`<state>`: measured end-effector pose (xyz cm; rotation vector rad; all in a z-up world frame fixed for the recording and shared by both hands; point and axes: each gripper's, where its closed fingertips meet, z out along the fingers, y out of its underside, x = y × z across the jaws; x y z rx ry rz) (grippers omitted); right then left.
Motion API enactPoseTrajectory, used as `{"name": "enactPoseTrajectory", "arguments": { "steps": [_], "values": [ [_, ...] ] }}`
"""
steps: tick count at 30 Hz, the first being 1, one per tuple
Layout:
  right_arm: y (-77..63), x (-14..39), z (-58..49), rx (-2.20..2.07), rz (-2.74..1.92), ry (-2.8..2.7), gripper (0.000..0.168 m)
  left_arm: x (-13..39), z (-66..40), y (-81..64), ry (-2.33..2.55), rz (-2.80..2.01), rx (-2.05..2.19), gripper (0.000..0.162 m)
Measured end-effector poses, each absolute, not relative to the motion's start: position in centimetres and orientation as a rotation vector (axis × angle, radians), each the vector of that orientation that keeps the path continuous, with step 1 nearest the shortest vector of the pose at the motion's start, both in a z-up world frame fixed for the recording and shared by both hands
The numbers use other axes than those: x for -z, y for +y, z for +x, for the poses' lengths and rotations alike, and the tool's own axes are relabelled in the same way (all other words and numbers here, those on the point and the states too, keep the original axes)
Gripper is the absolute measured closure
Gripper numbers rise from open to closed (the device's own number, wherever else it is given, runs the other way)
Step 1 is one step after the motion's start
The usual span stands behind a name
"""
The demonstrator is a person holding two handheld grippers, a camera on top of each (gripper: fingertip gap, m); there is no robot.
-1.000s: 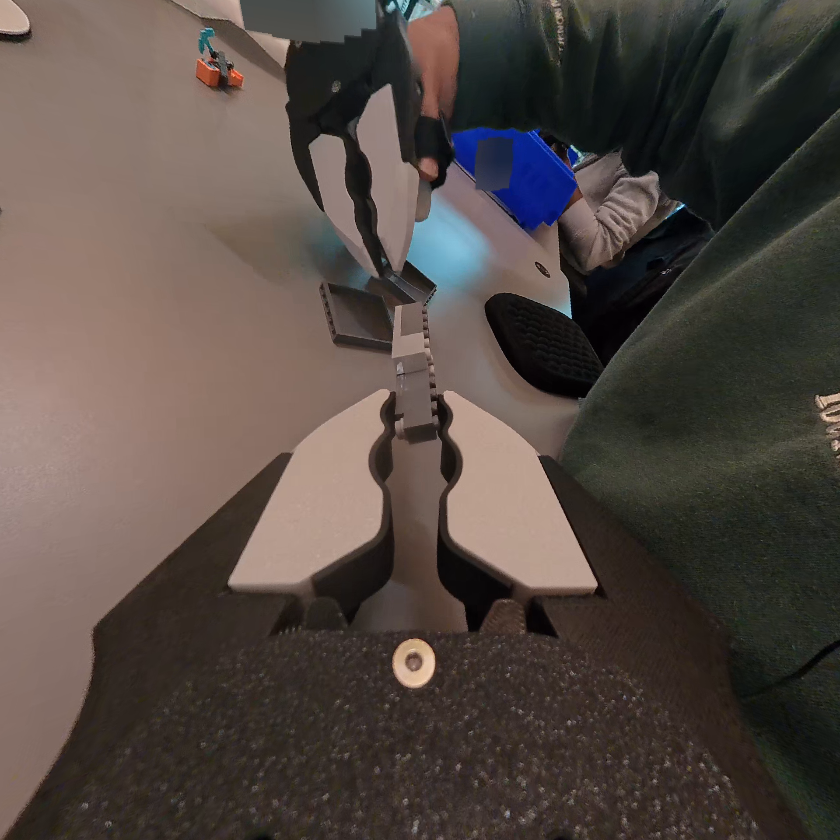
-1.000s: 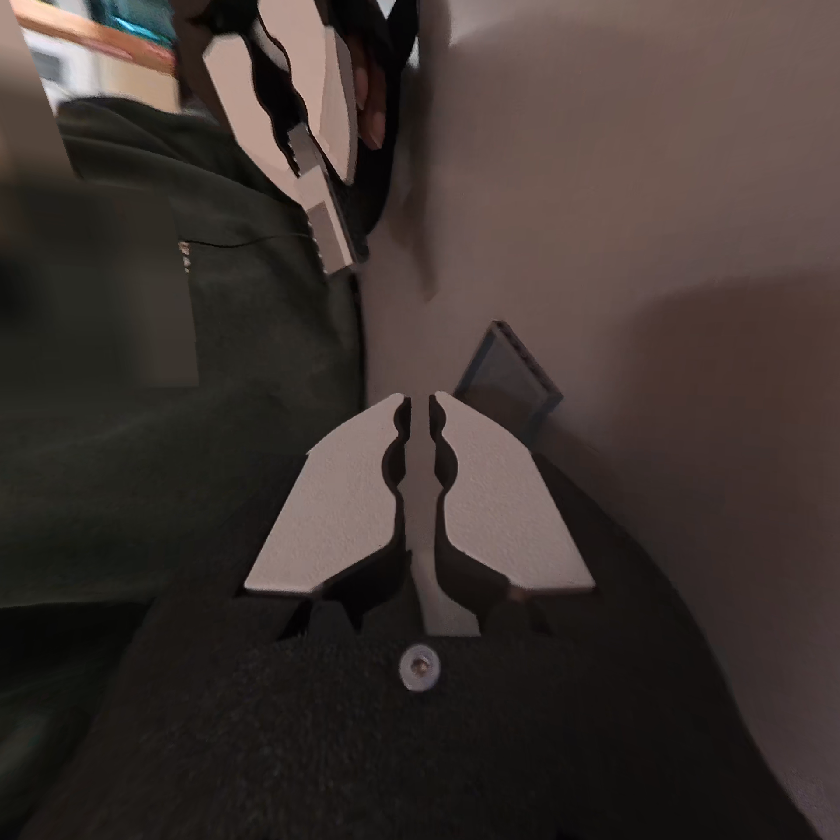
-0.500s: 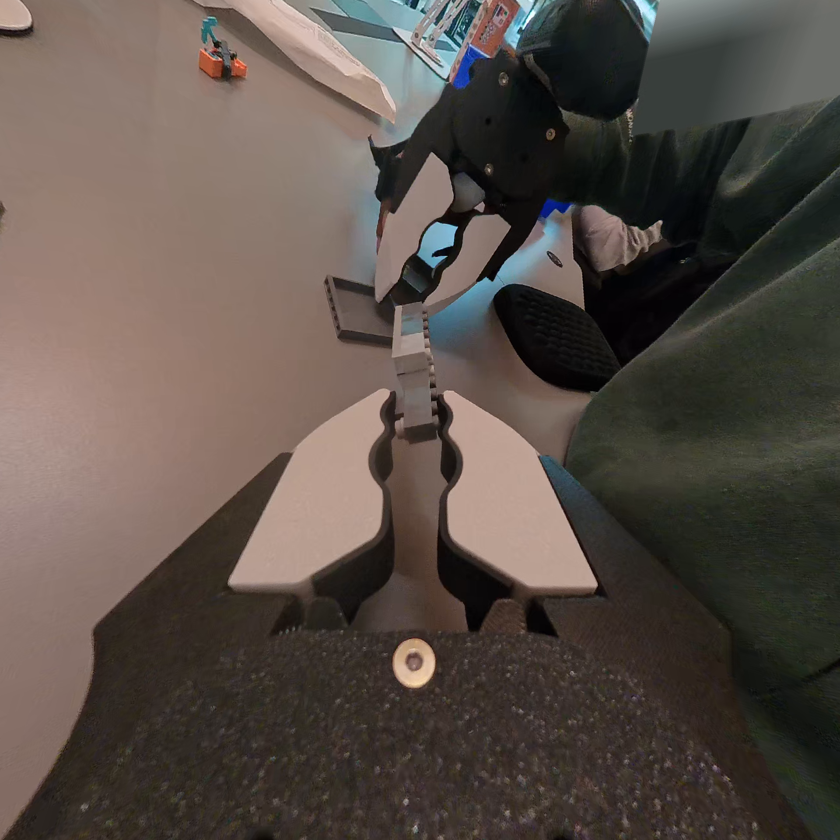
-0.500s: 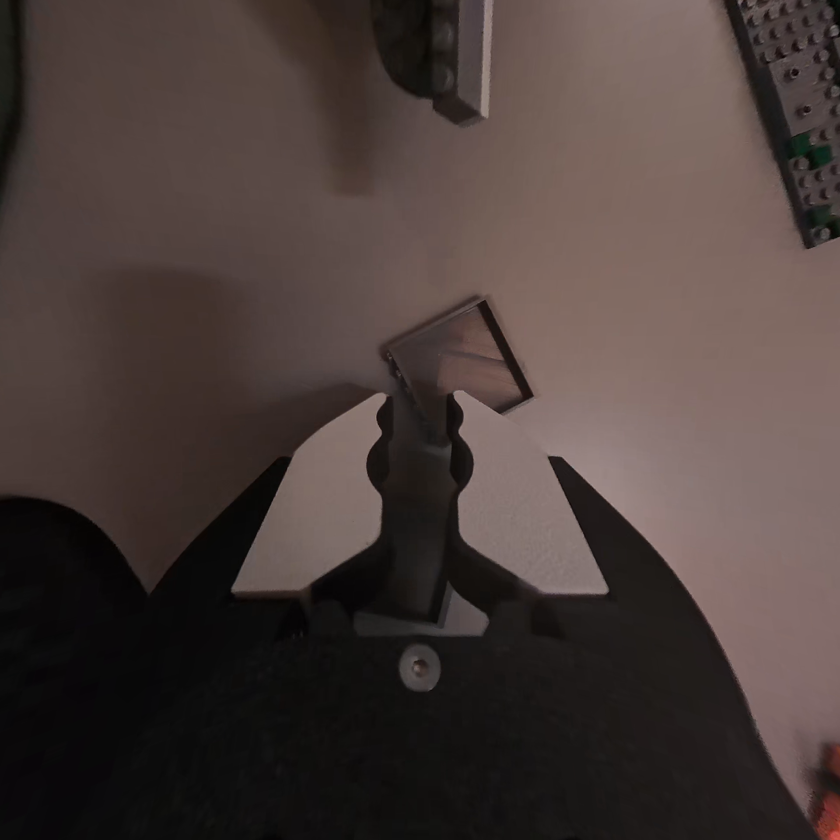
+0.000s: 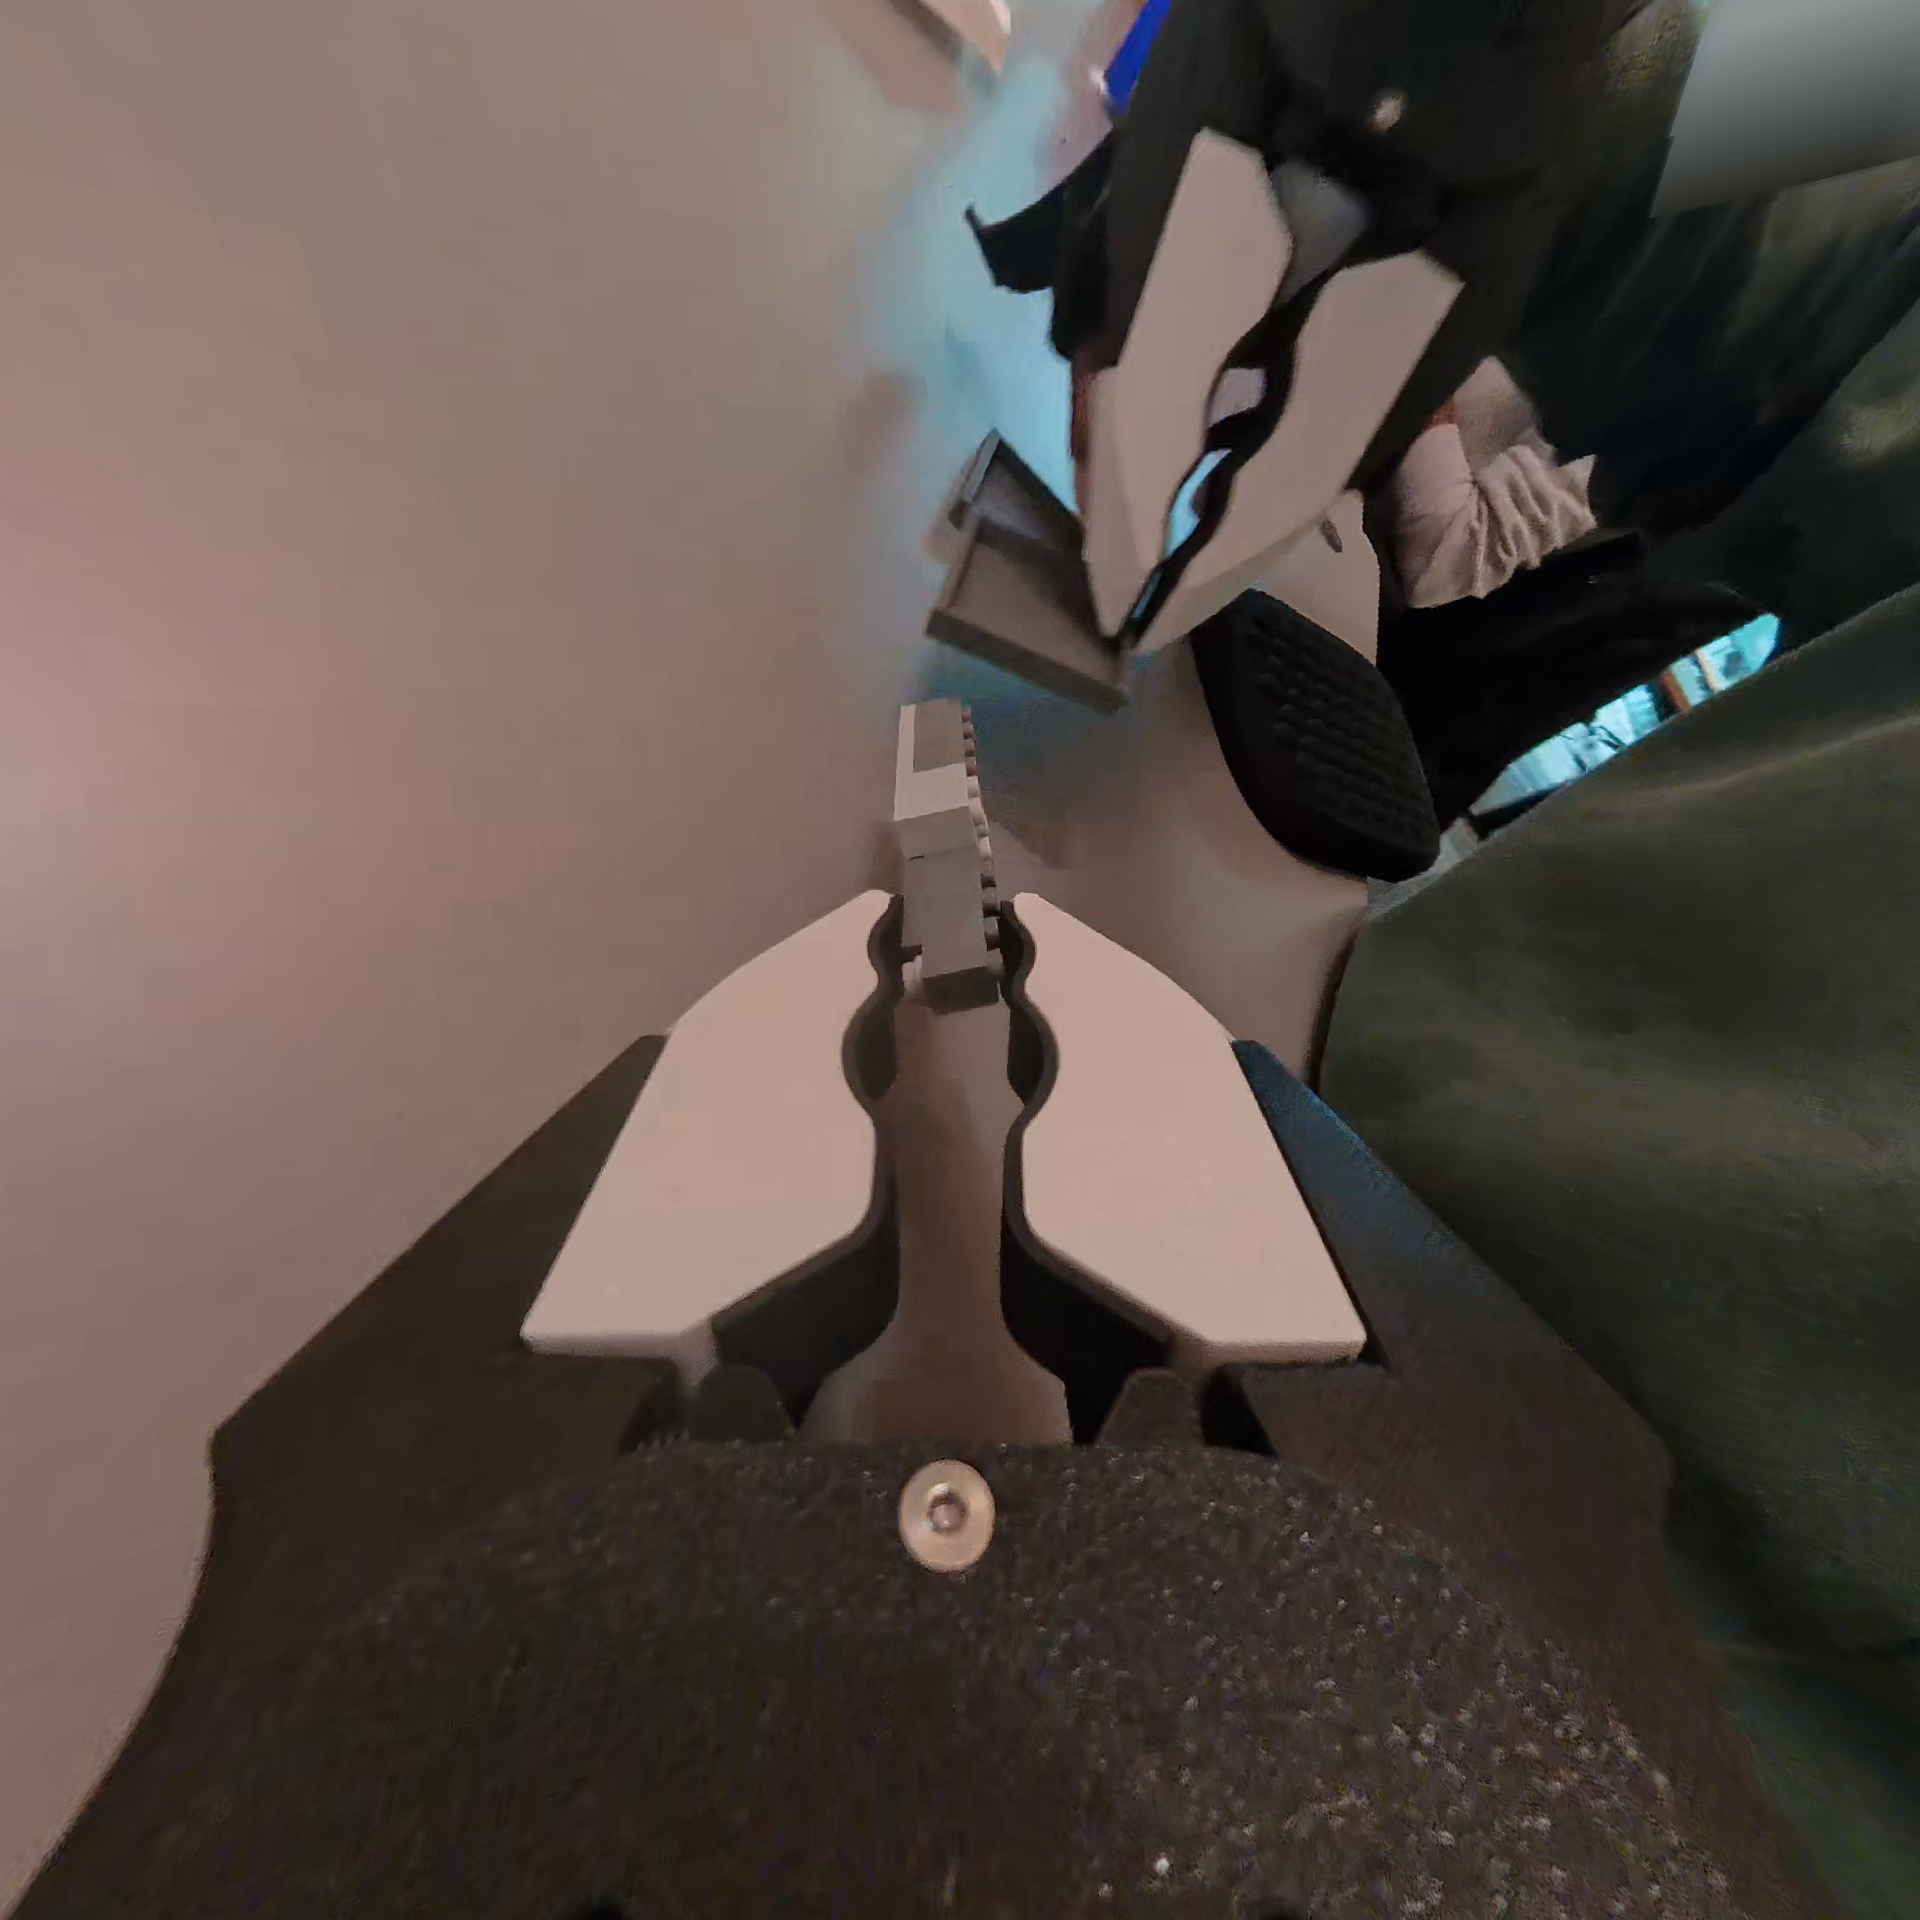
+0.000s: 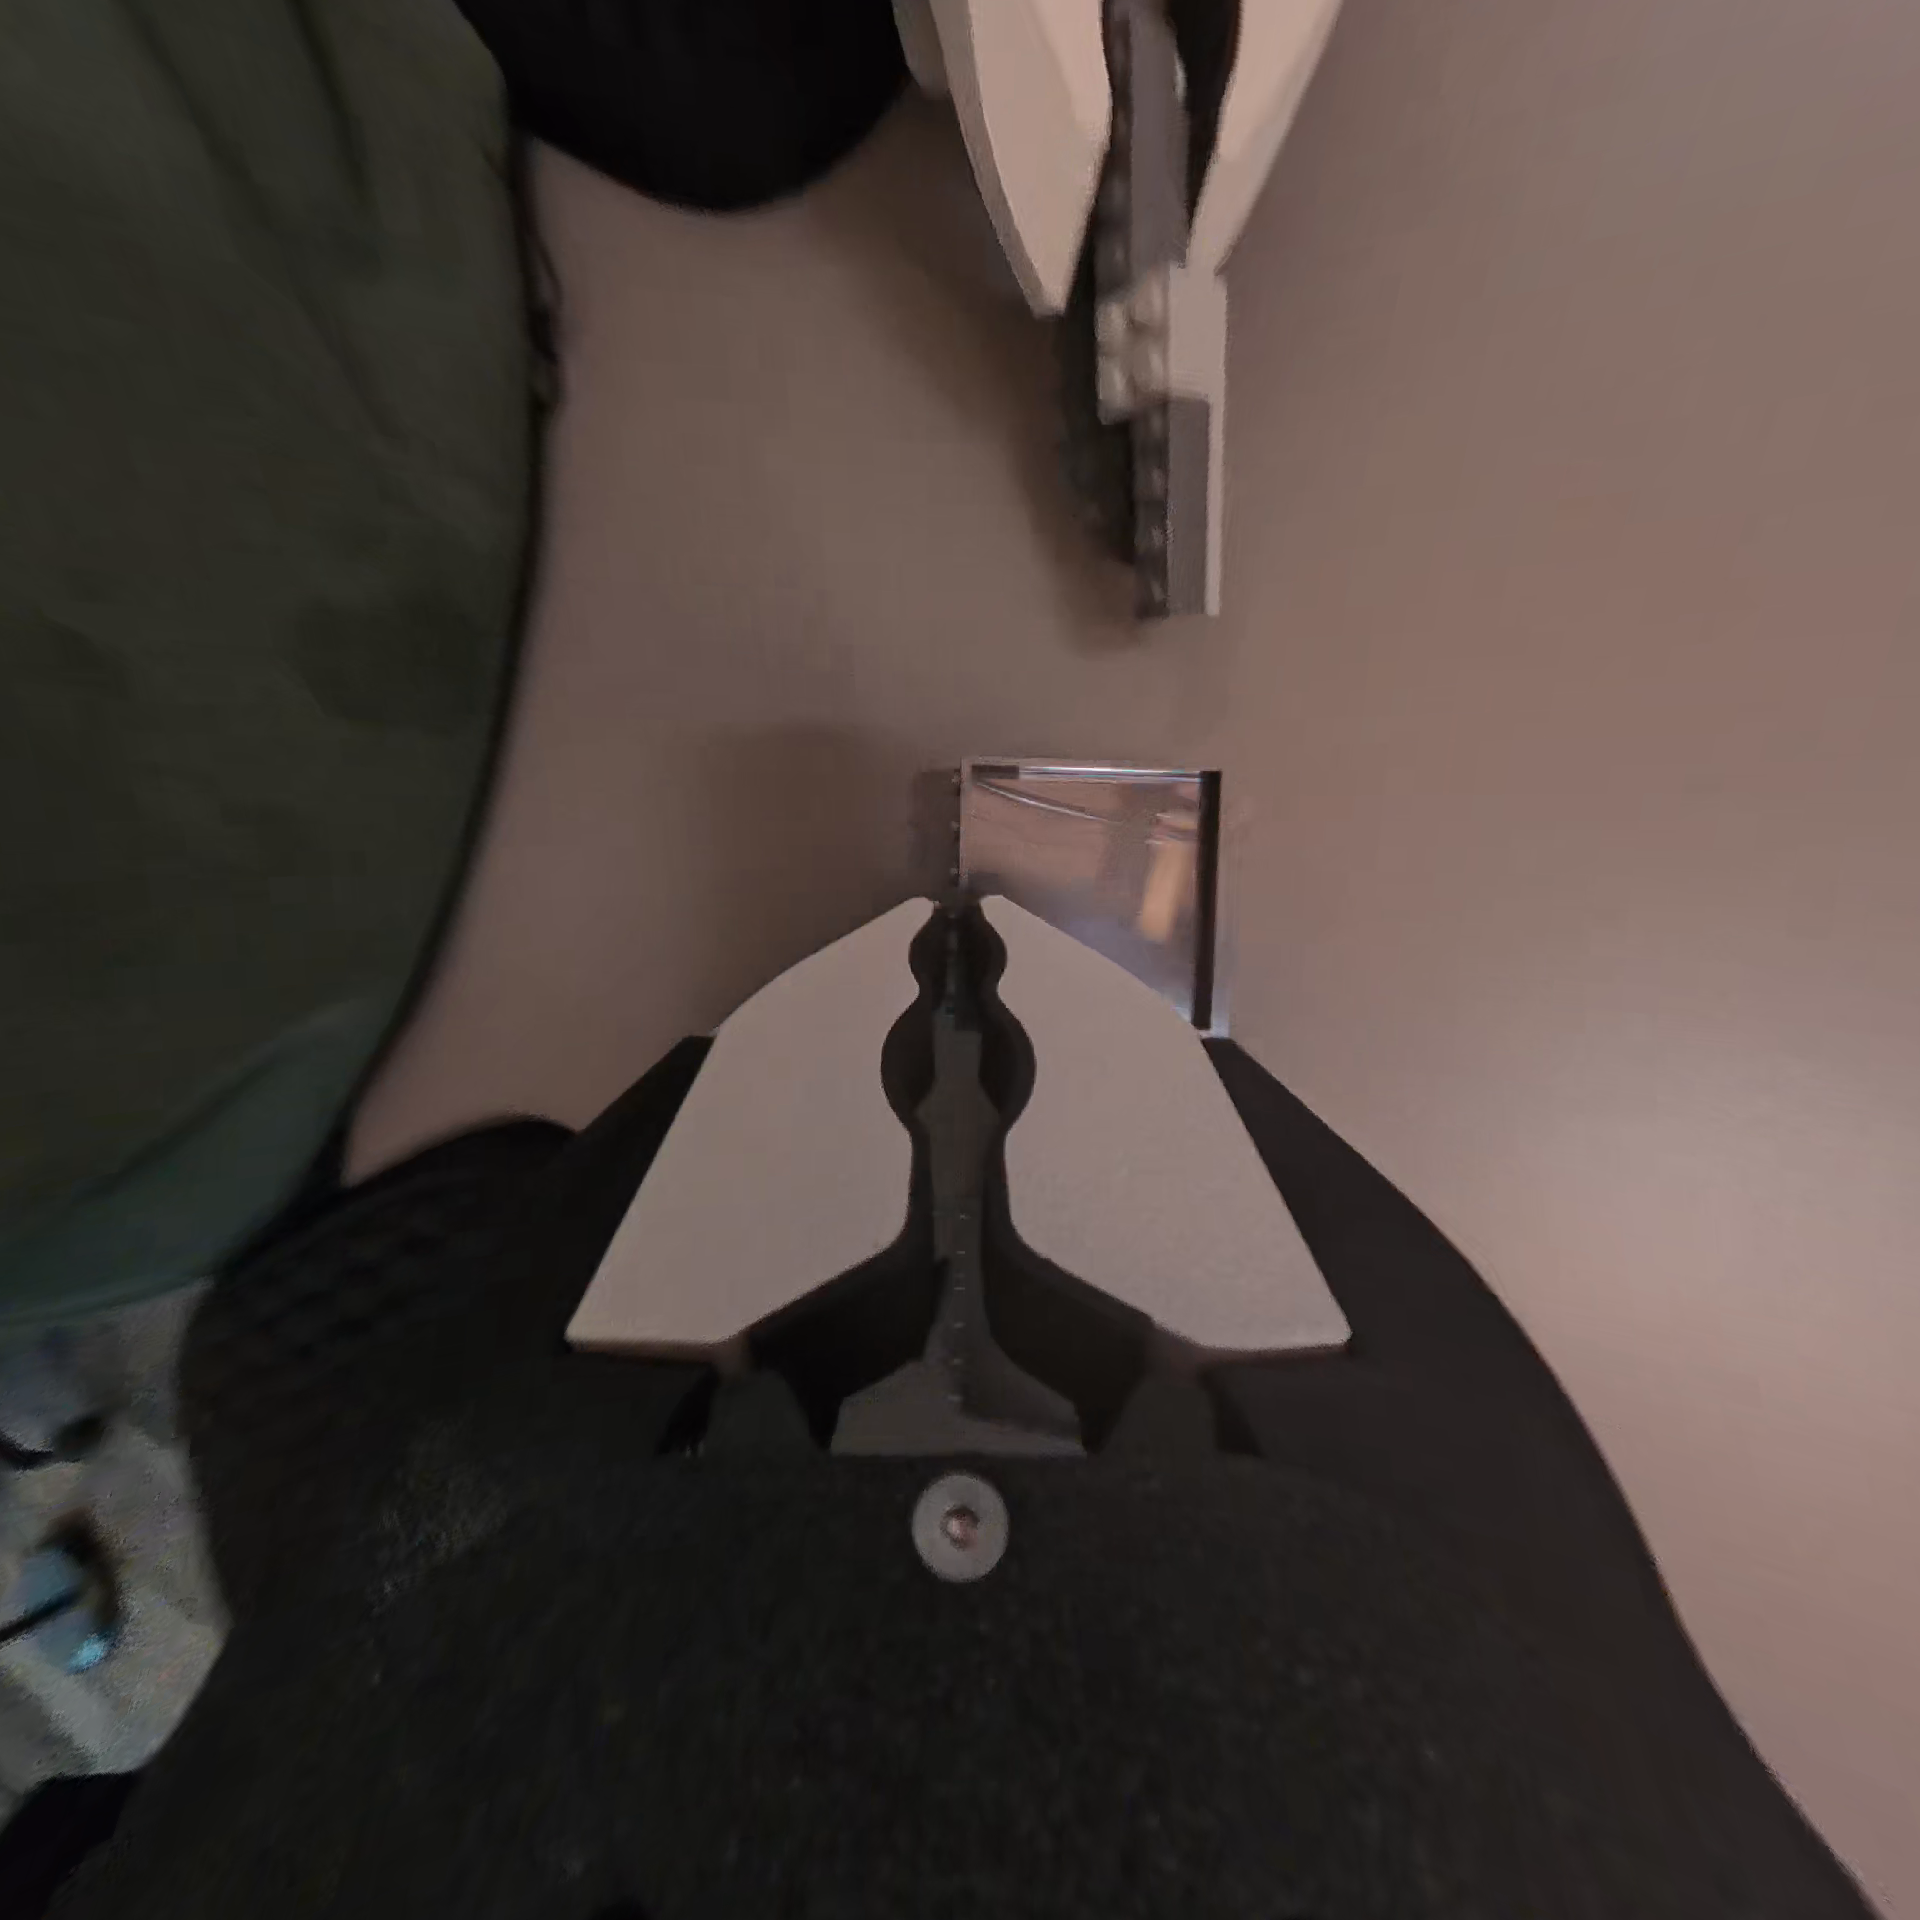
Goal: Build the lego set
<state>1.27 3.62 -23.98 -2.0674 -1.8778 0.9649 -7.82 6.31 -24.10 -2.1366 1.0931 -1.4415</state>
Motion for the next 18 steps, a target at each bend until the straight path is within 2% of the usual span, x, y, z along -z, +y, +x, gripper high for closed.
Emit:
{"name": "enactPoseTrajectory", "arguments": {
  "steps": [2,5,10,12,18],
  "values": [
    [2.9,22.8,1.2,-1.096,-2.113,-1.821,0.165,24.7,-7.4,6.5,1.123,-2.176,1.443,0.145],
    [1.8,21.6,1.3,-1.263,-2.161,-1.733,0.166,25.1,-7.0,6.9,1.196,-2.195,1.392,0.132],
    [0.9,20.9,1.5,-1.422,-2.185,-1.636,0.165,24.9,-7.4,8.8,1.235,-2.148,1.231,0.123],
    [0.7,20.4,1.4,-1.483,-2.177,-1.609,0.166,24.1,-7.6,9.5,1.286,-2.04,1.141,0.12],
    [0.0,17.4,-0.2,-1.84,-2.046,-1.507,0.166,19.6,-5.2,4.9,1.594,-1.441,1.035,0.126]
  ]
}}
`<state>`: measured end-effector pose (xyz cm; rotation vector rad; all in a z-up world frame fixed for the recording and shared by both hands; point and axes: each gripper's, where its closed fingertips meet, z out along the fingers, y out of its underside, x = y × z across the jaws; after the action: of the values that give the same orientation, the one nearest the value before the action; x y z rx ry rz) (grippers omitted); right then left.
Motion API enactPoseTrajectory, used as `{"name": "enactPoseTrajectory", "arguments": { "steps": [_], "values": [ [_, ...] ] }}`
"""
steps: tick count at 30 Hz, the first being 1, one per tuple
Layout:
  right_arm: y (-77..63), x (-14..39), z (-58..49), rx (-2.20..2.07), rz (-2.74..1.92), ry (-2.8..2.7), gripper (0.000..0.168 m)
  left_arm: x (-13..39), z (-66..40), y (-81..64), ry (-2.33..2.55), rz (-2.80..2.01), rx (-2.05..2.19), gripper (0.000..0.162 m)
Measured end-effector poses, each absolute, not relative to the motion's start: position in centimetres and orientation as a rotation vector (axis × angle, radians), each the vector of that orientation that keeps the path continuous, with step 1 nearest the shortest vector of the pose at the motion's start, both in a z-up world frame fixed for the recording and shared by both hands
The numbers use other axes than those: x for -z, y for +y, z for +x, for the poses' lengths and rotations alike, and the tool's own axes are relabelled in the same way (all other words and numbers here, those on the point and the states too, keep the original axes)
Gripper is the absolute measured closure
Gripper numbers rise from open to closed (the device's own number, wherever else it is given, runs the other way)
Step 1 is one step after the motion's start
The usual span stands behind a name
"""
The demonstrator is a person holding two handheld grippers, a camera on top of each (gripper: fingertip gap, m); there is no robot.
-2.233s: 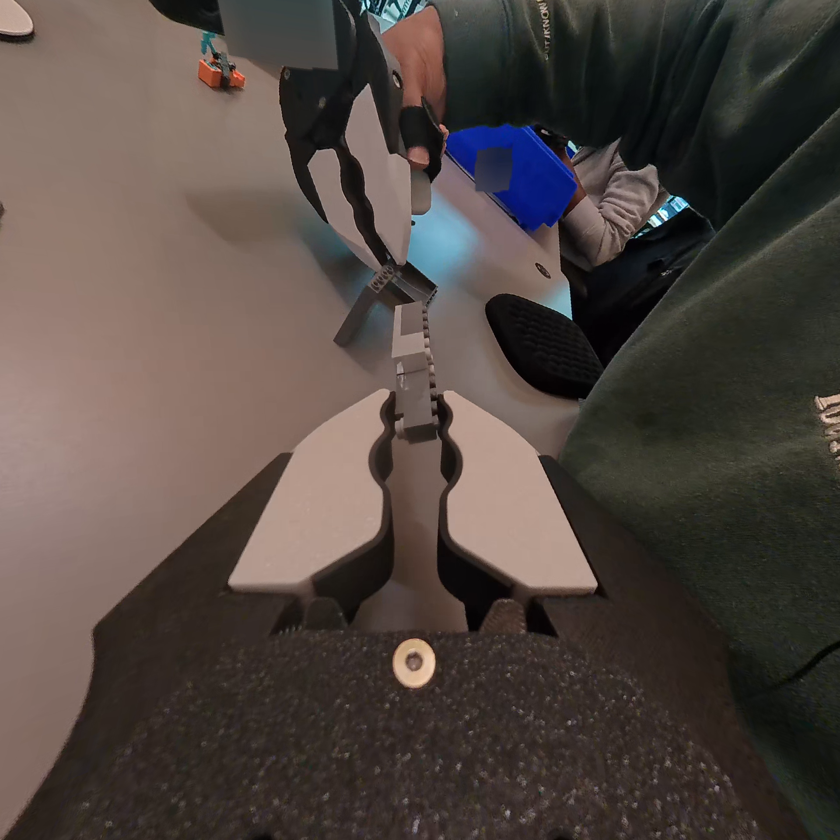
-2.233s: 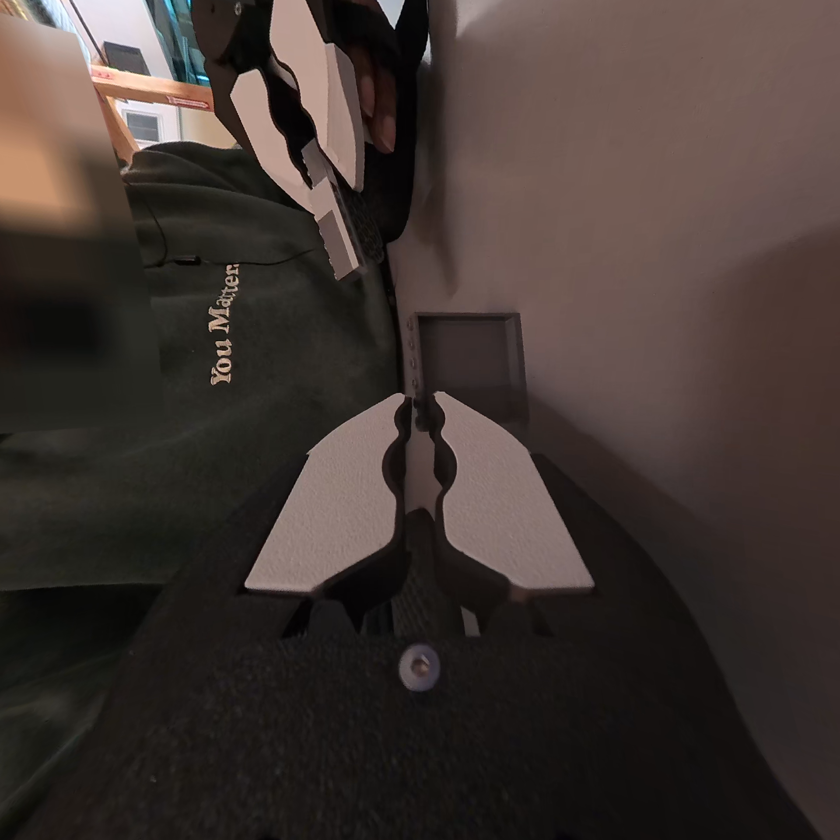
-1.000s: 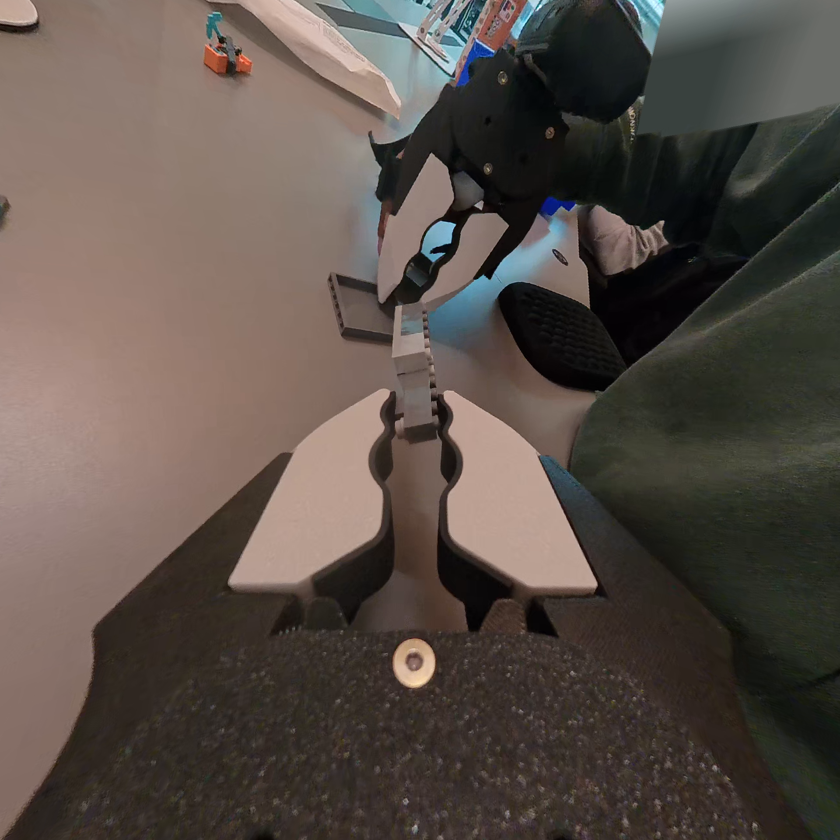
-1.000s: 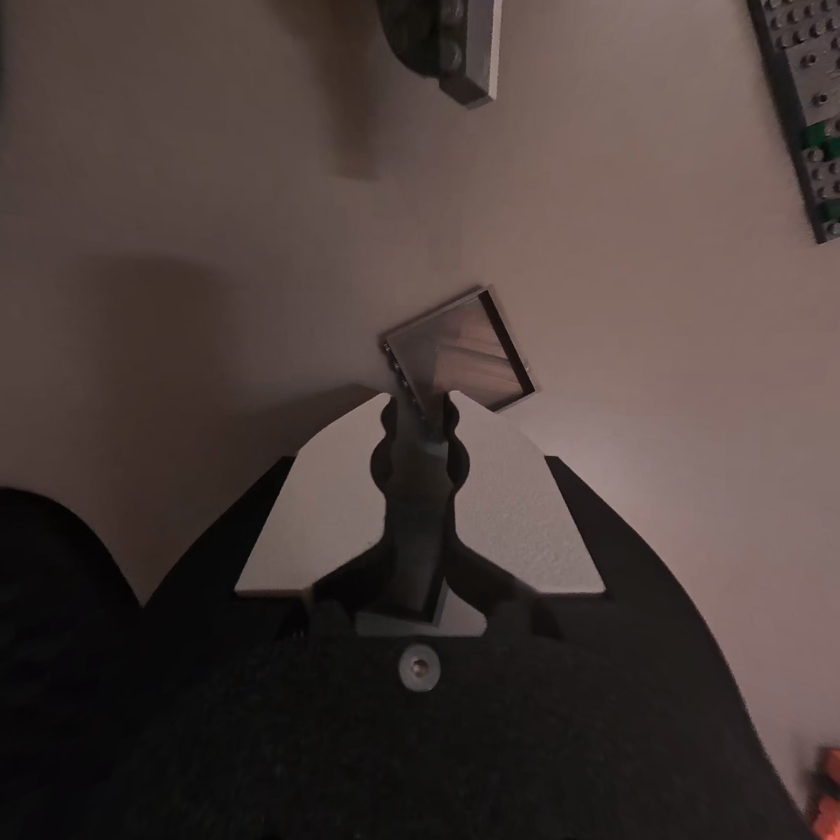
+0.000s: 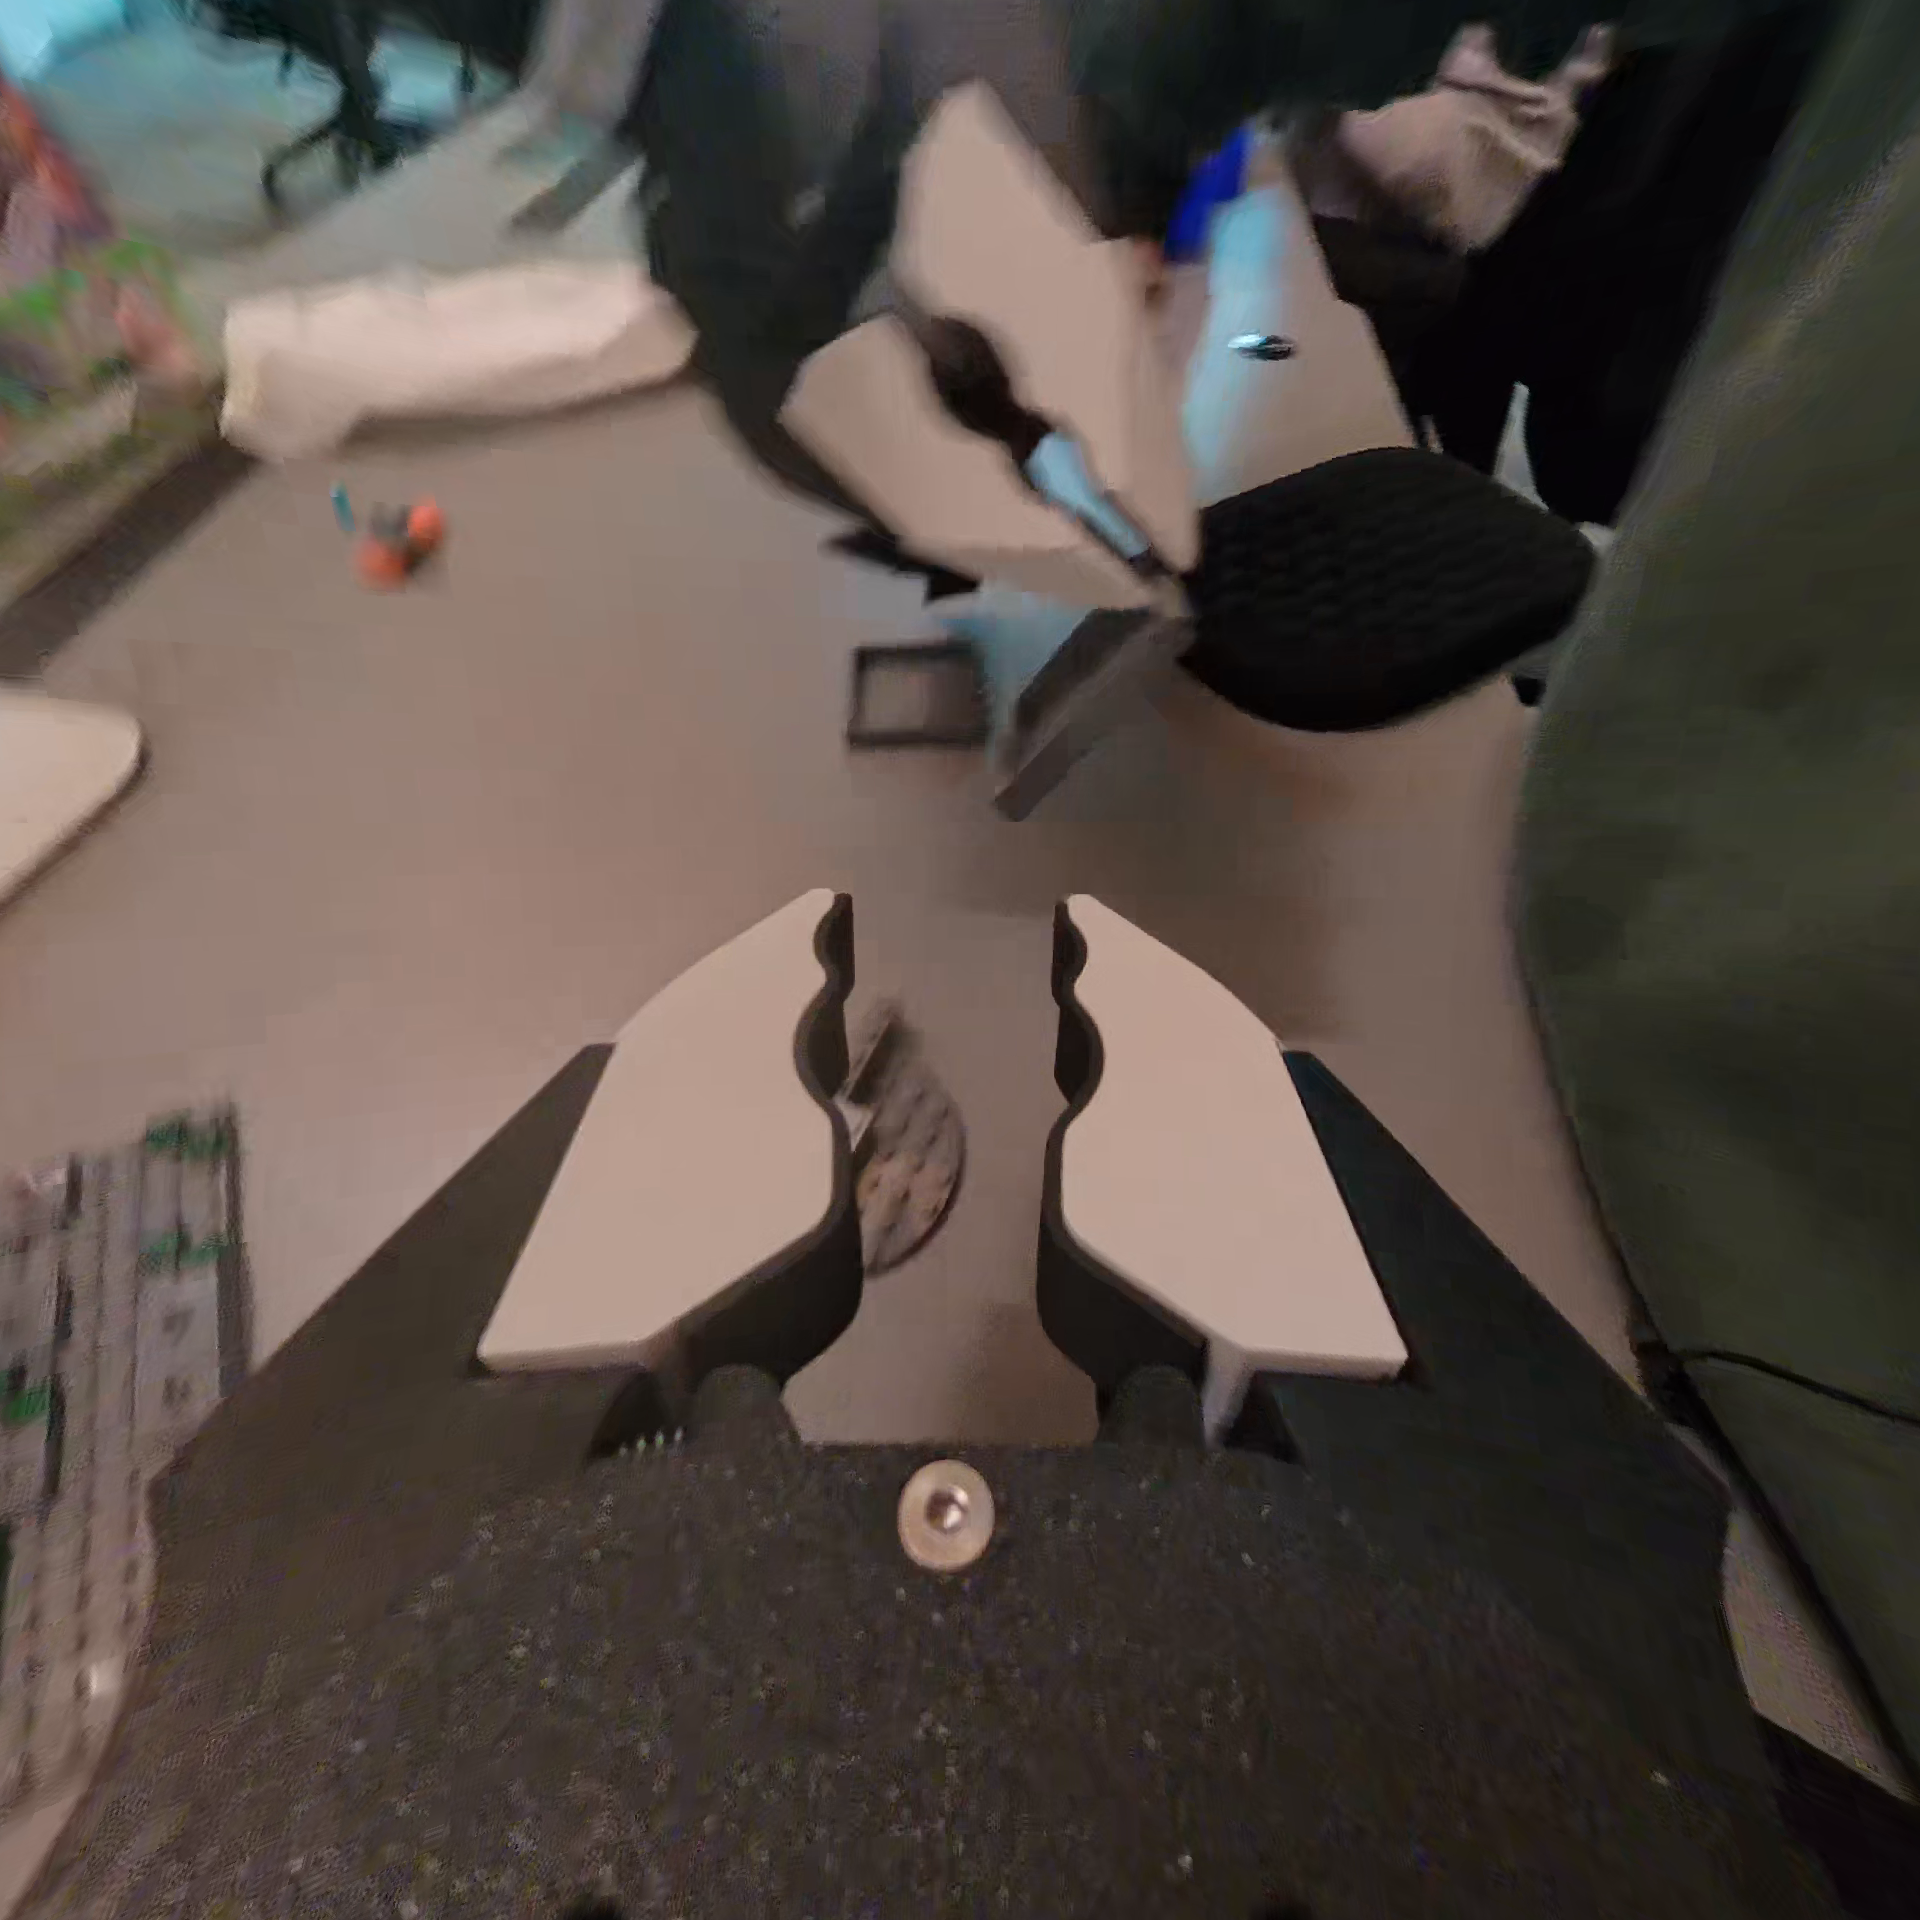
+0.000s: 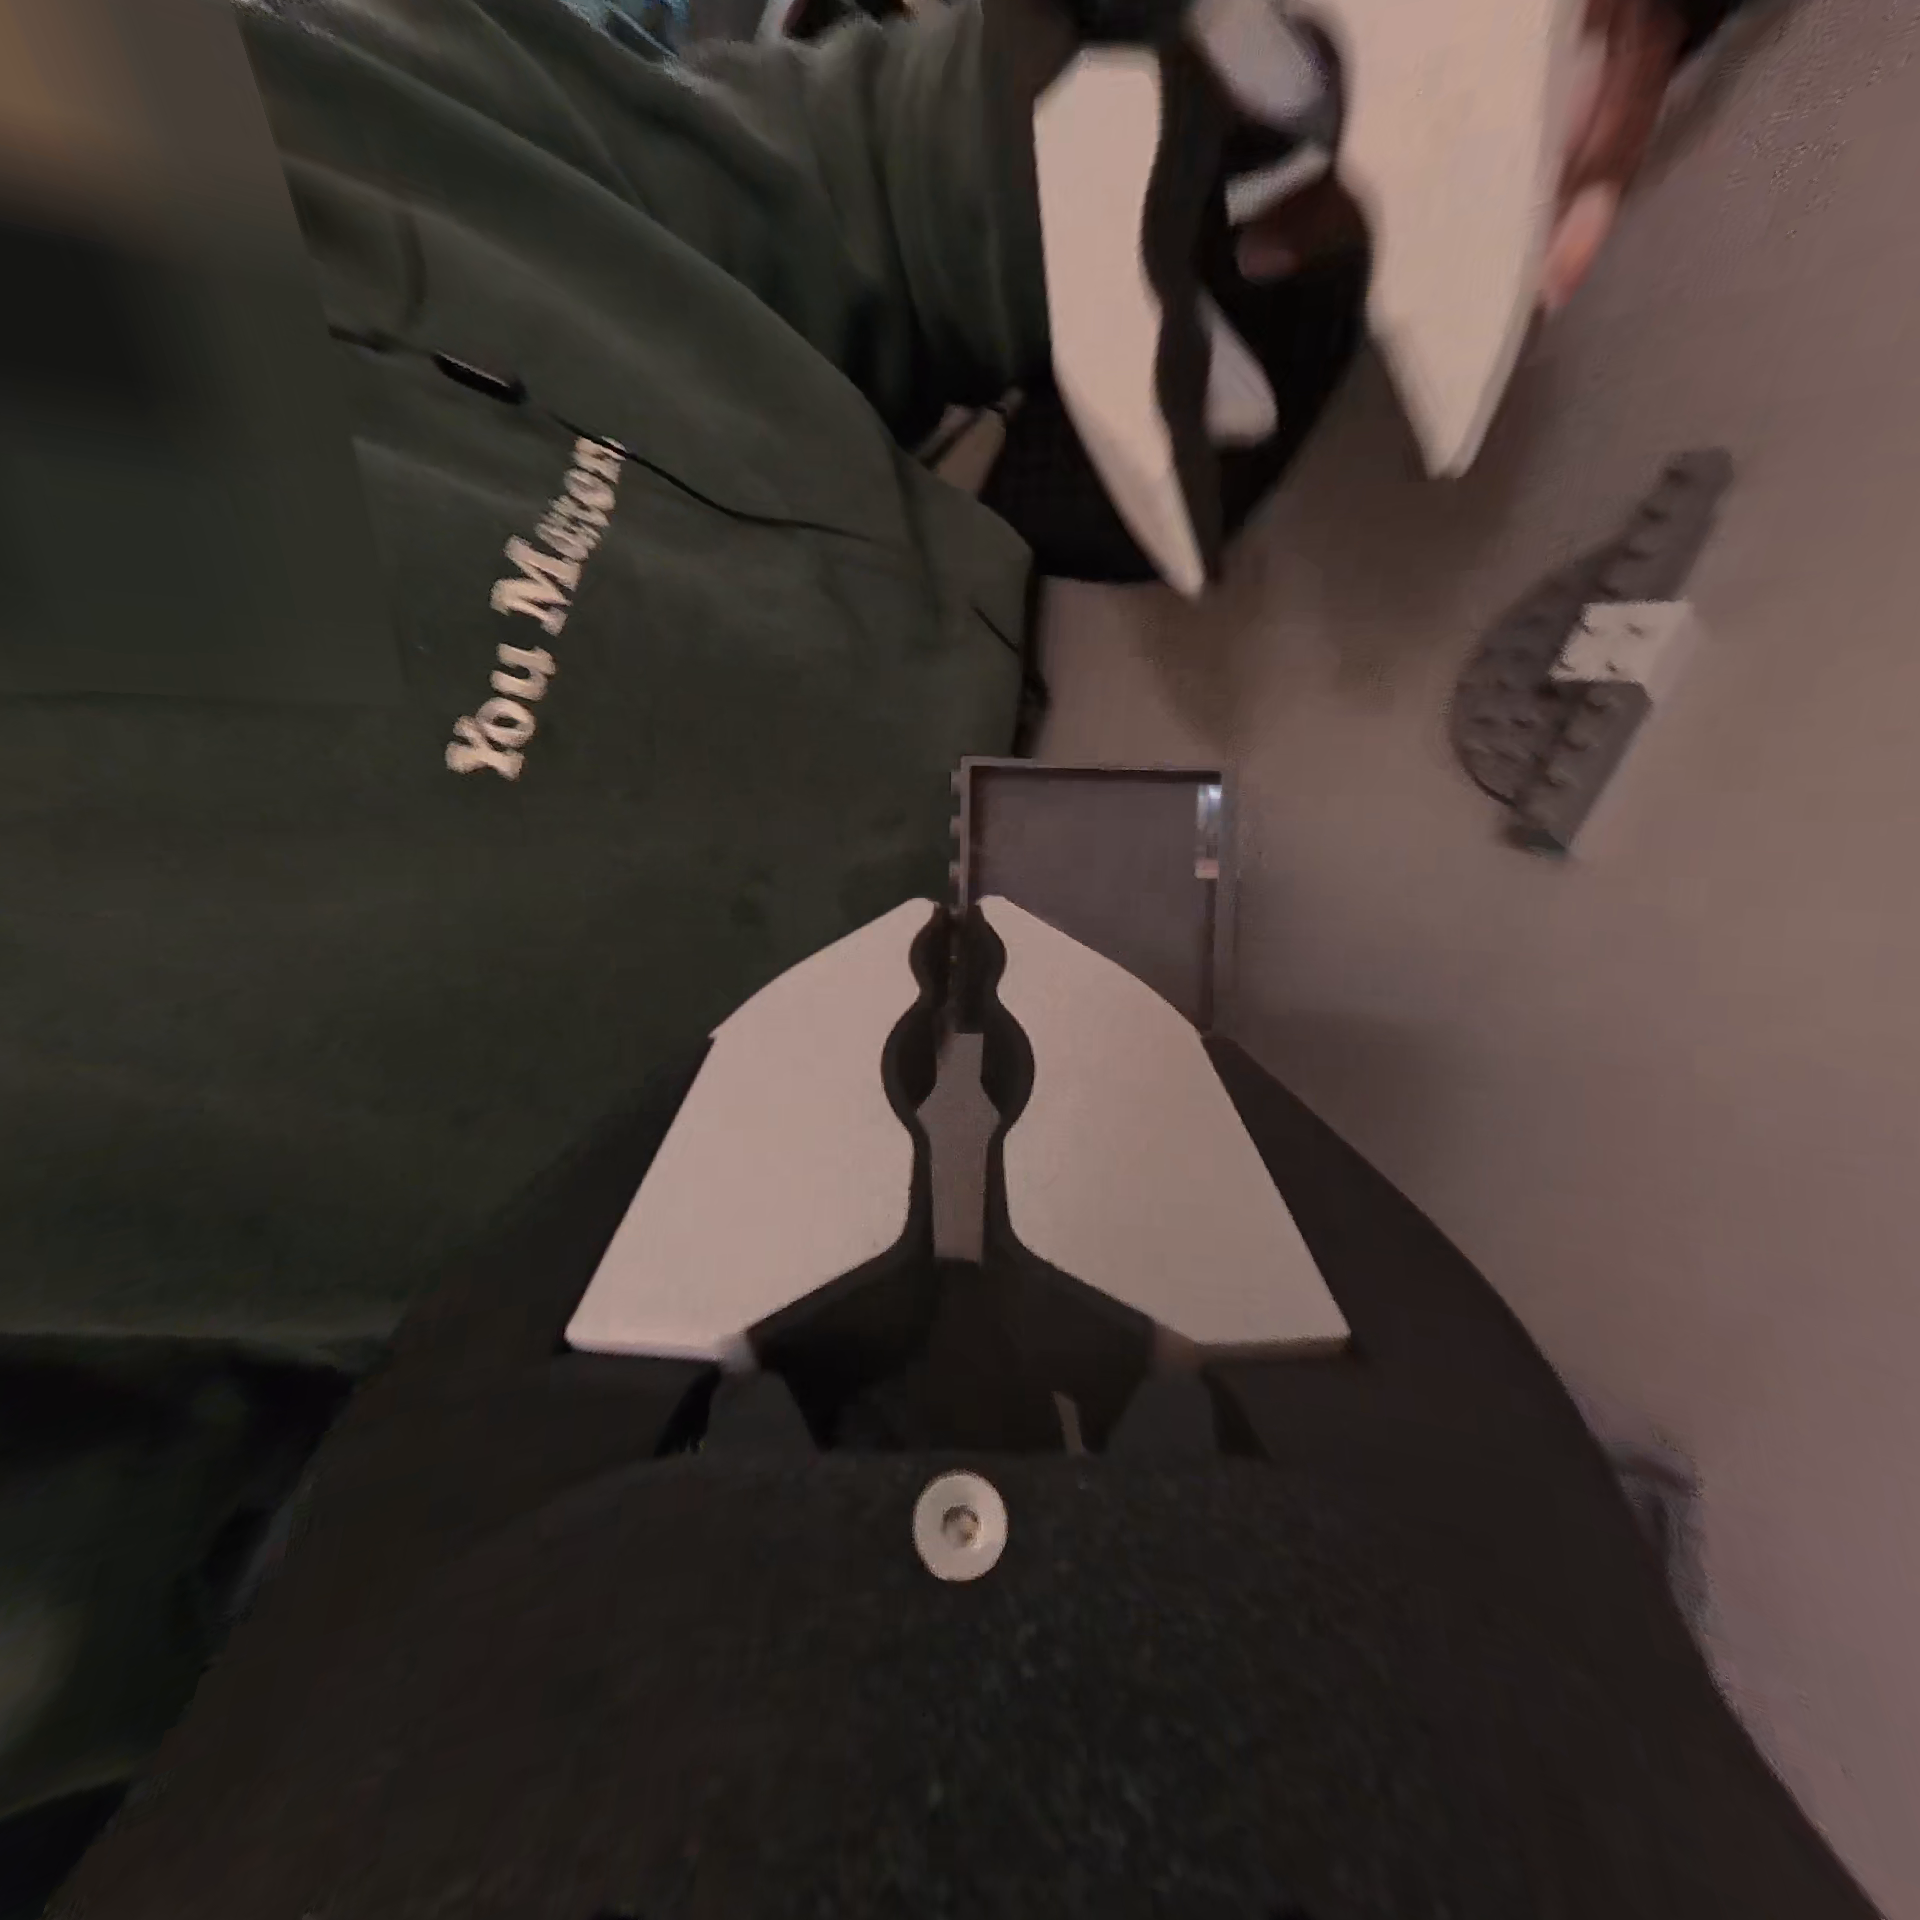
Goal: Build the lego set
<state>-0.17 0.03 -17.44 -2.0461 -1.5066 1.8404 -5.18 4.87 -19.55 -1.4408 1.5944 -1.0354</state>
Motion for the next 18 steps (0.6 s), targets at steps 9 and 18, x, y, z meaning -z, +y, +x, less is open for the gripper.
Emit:
{"name": "enactPoseTrajectory", "arguments": {
  "steps": [9,18],
  "values": [
    [-0.2,15.6,-2.4,-2.164,-1.988,-1.363,0.165,18.6,-3.0,1.6,1.708,-1.131,0.827,0.154],
    [4.3,17.4,-2.0,-1.063,-1.894,-1.454,0.137,20.6,-4.6,4.1,1.534,-1.579,1.129,0.154]
  ]
}}
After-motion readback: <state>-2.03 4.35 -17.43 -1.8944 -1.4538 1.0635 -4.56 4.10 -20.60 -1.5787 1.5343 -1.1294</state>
